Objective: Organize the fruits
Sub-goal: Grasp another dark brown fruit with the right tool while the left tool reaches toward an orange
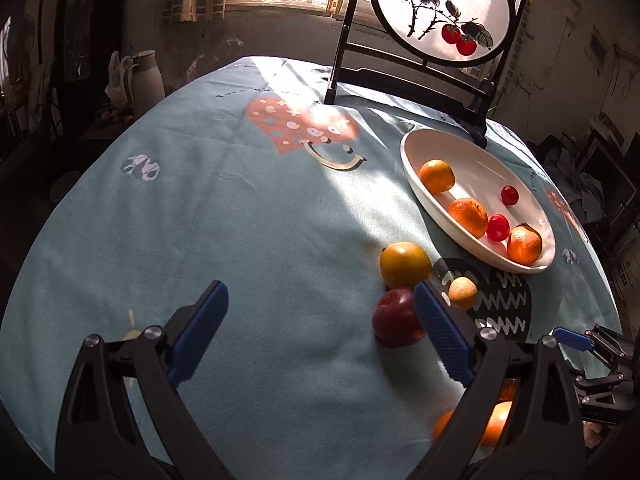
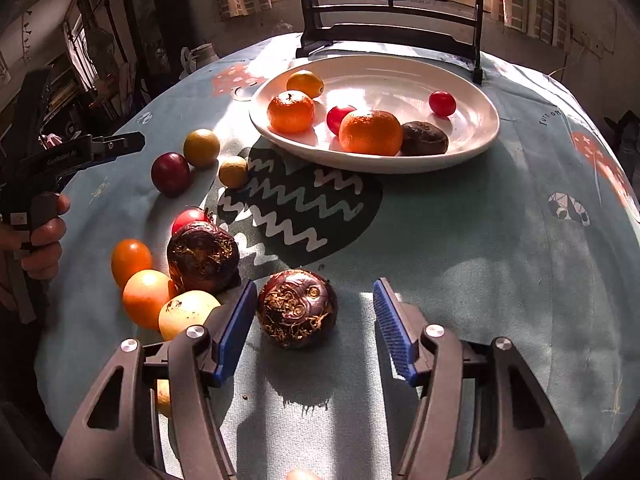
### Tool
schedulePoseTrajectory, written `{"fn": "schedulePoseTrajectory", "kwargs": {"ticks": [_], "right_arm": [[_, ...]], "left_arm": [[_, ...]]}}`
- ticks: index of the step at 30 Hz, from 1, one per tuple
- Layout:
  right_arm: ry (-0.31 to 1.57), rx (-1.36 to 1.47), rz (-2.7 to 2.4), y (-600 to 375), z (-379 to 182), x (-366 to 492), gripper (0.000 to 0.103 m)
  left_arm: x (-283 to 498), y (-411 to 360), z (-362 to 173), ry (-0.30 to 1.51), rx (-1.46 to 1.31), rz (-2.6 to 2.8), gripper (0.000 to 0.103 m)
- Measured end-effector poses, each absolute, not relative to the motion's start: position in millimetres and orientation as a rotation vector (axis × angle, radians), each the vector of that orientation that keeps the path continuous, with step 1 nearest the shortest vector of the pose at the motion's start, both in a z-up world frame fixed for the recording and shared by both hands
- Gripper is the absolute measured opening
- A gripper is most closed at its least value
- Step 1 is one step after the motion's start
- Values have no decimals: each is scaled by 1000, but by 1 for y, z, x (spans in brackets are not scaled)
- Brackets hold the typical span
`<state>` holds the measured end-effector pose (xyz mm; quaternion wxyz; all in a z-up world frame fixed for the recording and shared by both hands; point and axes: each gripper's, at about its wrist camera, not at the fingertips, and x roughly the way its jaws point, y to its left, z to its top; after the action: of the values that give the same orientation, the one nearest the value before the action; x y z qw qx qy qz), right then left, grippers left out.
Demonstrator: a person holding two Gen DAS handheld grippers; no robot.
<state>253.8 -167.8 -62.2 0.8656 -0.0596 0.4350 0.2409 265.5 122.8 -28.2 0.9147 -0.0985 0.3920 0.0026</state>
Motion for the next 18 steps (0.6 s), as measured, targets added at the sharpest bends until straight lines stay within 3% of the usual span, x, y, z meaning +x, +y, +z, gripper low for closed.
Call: {"fn": "schedulePoseTrajectory", "kwargs": {"ticks": [4,11,18], "right_arm": [[935,-164,516,-163,-68,251,59],[911,-199,504,-160,-70,249,44],[928,-89,511,-174,-67,257,43]], "left_arm": [[265,123,-29,809,-201,3,95],[265,119,-29,809,-184,-4,95],[259,110,-29,813,-142,-87,95]]}}
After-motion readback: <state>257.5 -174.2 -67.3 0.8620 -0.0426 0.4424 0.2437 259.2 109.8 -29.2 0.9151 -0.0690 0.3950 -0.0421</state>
